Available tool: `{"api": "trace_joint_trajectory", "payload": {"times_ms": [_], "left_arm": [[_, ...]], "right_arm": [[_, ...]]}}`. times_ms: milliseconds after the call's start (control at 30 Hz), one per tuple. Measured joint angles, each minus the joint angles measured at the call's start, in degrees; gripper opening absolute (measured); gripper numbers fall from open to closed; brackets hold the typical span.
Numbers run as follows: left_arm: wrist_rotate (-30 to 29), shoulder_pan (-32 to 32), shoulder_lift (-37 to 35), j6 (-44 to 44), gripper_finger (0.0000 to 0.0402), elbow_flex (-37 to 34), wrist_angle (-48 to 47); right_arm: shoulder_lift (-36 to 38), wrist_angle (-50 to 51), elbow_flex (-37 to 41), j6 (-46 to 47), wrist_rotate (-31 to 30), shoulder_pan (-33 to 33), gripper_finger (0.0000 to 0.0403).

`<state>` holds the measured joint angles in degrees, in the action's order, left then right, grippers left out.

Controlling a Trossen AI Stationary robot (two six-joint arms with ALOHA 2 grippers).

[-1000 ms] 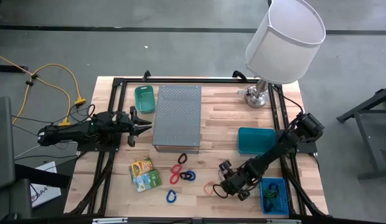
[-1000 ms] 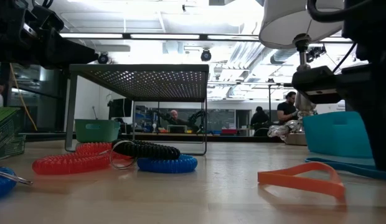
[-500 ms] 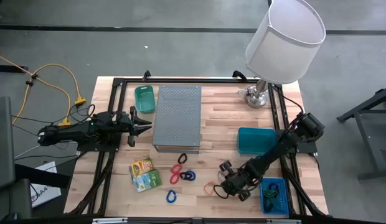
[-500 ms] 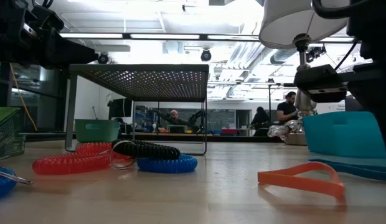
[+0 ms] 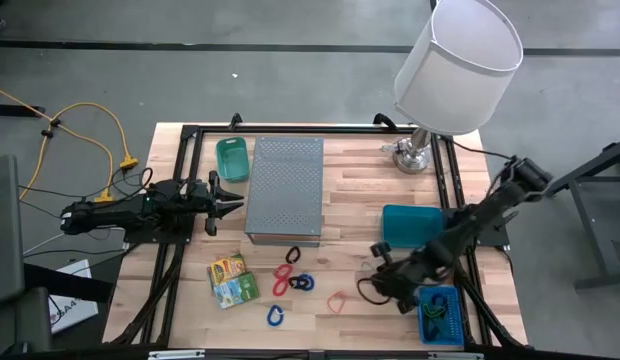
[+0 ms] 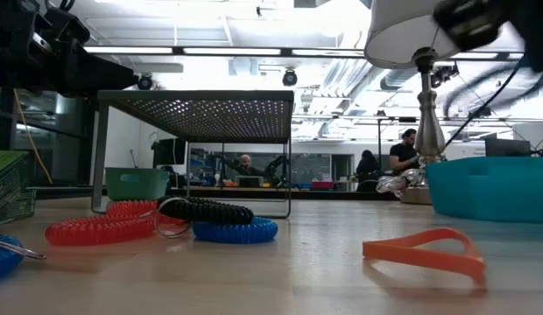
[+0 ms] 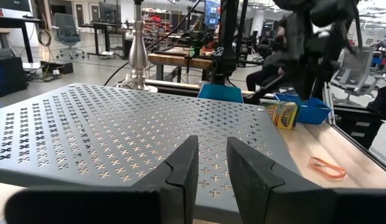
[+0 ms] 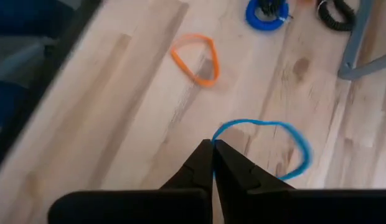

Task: Pick & Place Office Desk Supplies
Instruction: Put the blue rubberband into the blue basket

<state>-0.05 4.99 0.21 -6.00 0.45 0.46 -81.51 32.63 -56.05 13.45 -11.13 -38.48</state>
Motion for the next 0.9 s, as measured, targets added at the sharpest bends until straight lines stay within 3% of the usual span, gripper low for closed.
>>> {"api": "trace_joint_trajectory", "payload": {"times_ms": [200, 467, 900], "left_arm": [[0.0, 0.0, 0.0, 0.0, 0.0079, 0.0, 0.0], [0.0, 0.0, 0.0, 0.0, 0.0079, 0.0, 0.0], [0.0, 0.0, 0.0, 0.0, 0.0079, 0.0, 0.0]], "right_arm": [[5.1, 7.4, 0.0, 12.2, -4.2, -5.8, 0.0003], [5.2, 14.0, 0.0, 28.2, -4.1, -13.7, 0.0003], [5.2, 21.2, 0.0, 63.4, 10.2, -23.0, 0.0003]]}}
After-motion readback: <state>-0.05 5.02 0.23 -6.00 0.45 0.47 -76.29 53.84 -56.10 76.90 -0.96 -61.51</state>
